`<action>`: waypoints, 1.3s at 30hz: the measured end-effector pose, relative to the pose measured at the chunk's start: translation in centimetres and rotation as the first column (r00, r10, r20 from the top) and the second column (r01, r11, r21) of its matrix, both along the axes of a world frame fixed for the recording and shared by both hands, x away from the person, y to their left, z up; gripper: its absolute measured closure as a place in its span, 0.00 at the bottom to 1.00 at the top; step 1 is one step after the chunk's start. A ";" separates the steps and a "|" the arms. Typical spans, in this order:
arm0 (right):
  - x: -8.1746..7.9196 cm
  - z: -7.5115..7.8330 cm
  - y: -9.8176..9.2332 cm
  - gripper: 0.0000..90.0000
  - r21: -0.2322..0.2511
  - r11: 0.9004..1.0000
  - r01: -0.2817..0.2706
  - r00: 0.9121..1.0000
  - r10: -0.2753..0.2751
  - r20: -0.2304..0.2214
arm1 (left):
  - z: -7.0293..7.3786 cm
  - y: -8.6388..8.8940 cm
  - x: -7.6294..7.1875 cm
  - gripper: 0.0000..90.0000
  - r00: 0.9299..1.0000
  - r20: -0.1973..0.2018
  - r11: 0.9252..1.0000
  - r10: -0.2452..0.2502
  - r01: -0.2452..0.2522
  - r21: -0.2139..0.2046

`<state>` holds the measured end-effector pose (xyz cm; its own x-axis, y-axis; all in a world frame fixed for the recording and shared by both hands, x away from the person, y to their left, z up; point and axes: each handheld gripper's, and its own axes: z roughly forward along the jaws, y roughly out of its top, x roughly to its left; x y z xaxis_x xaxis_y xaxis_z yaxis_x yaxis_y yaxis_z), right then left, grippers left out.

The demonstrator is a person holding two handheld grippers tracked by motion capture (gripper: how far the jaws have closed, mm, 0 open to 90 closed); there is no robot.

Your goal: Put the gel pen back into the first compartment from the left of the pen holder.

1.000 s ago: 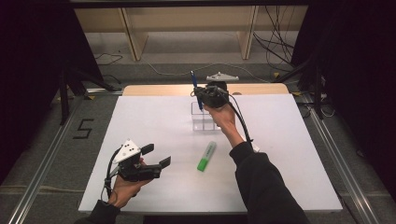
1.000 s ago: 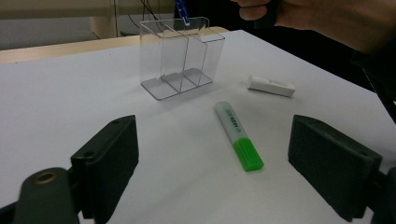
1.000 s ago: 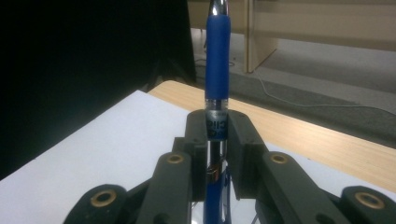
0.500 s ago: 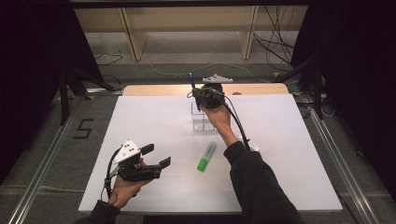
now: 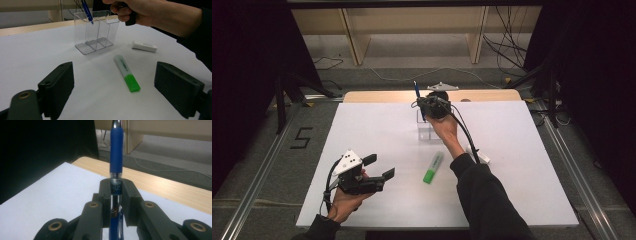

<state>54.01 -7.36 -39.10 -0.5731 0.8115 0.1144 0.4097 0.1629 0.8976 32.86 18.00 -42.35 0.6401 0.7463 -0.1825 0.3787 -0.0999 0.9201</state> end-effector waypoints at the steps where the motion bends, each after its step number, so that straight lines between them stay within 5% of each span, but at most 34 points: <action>1: 0.0 0.0 0.0 0.89 0.000 1.000 0.001 1.000 -0.001 -0.003 | 0.0 0.0 0.0 0.18 1.000 0.000 1.000 0.000 0.000 0.001; 20: -0.4 -1.8 -0.2 0.87 -0.014 1.000 0.004 0.999 -0.004 -0.032 | 0.0 0.0 0.0 0.18 1.000 0.002 1.000 -0.003 0.003 0.007; 25: -0.8 -1.2 -0.8 0.57 0.021 1.000 -0.015 0.999 0.016 -0.038 | 0.0 0.0 0.0 0.18 1.000 0.002 1.000 -0.003 0.003 0.008; 30: -1.7 0.6 -2.3 0.42 0.020 0.999 -0.038 0.999 0.038 -0.028 | 0.0 0.0 0.0 0.18 1.000 0.002 1.000 -0.003 0.003 0.011; 39: -3.3 2.8 -6.3 0.34 -0.042 0.994 -0.105 0.992 0.101 -0.078 | -0.1 -0.1 0.1 0.18 1.000 -0.007 1.000 -0.001 0.001 0.011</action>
